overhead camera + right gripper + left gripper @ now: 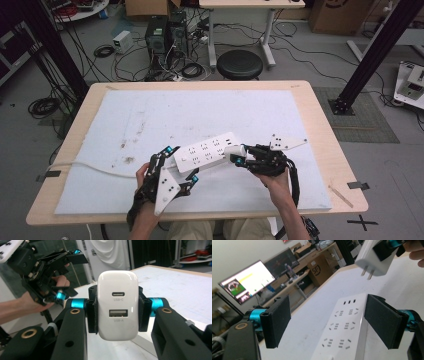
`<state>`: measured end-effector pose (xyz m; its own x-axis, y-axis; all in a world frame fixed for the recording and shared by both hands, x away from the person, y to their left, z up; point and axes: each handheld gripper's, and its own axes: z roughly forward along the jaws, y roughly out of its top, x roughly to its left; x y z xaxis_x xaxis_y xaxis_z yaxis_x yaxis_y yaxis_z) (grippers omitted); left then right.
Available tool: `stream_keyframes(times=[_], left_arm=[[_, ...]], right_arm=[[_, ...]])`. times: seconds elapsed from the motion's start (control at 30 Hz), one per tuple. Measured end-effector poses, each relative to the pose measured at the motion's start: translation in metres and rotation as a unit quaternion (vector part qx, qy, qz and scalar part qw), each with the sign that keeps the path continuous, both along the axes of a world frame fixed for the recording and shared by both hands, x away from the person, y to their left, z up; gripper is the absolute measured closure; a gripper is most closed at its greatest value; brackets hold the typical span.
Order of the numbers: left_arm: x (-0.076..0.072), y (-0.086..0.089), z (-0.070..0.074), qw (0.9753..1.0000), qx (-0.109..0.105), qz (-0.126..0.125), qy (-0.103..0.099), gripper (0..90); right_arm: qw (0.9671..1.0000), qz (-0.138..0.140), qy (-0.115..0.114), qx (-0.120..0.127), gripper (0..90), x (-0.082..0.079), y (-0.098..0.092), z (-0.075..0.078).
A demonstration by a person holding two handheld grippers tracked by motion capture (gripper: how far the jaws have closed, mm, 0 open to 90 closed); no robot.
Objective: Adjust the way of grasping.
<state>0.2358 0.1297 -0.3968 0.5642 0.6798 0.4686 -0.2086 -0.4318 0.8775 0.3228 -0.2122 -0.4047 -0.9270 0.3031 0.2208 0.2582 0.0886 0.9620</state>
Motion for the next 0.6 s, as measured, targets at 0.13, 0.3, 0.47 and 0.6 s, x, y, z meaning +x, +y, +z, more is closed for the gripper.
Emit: stream_keyframes(times=[0.13,0.3,0.47,0.6], left_arm=[[0.005,0.024,-0.005,0.9966,-0.067,0.007,0.047,21.3],[0.009,0.055,-0.007,0.9874,-0.13,0.044,0.08,21.3],[0.011,0.083,-0.01,0.9798,-0.148,0.082,0.106,21.3],[0.012,0.088,-0.011,0.9779,-0.151,0.091,0.113,21.4]], right_arm=[[0.9998,-0.014,-0.01,-0.005,63.4,-0.001,-0.003,0.0],[0.9994,-0.026,-0.015,-0.014,63.4,-0.003,-0.008,0.001],[0.9992,-0.03,-0.018,-0.019,63.3,-0.003,-0.014,0.0],[0.999,-0.032,-0.023,-0.022,63.3,-0.003,-0.016,0.0]])
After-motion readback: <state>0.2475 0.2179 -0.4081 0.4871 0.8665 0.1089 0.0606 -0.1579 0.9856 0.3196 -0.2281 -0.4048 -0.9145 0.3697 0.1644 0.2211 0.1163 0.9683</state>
